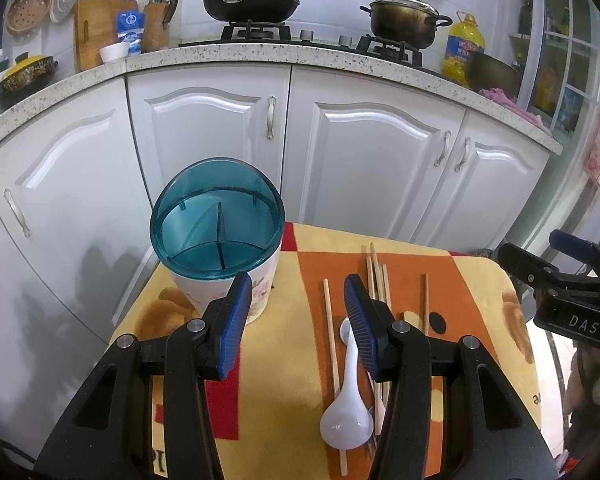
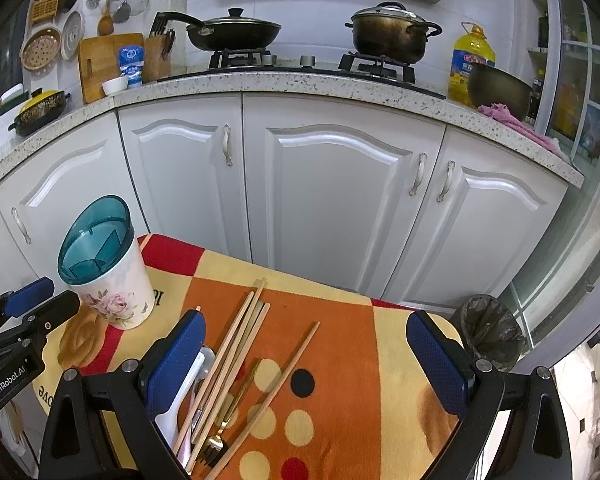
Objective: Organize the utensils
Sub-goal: 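Lower the right tool and grasp a wooden chopstick while the left tool grasps another chopstick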
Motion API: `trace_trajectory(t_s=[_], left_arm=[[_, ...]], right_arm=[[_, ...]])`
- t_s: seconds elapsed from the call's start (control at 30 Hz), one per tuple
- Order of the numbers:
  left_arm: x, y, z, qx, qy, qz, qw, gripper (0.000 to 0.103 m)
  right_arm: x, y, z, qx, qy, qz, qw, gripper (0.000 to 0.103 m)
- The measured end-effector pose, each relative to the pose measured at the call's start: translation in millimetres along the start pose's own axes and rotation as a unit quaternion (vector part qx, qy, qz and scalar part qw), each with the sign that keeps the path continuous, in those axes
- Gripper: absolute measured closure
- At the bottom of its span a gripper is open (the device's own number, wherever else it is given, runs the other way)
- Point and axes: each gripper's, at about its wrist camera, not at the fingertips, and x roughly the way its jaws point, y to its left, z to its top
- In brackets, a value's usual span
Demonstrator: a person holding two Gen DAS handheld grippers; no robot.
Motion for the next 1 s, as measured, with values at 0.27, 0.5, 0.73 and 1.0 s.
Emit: trace_trajectory(t_s=[0.27,0.5,0.73,1.0], left_arm=[[10,6,-5,-0.005,0.014,-0.008,0.9999,0.056],[37,18,-20,-0.02,0.062,-0.022,0.9976,0.056],[67,2,-32,0.009,0.095,-0.05,0.9942,0.06],[116,-8,-36,0.013,0.153,-0.065,0.986,0.07]], right_arm=[[10,-6,-5,0.003,0.017,0.008,1.0,0.003],[39,-18,-21,0.023,0.064,0.045,0.997,0.018],[78,-24,-37,0.048,0.12,0.091,0.987,0.043],[119,-23,-30,0.087,0.159,0.153,0.971,0.058]])
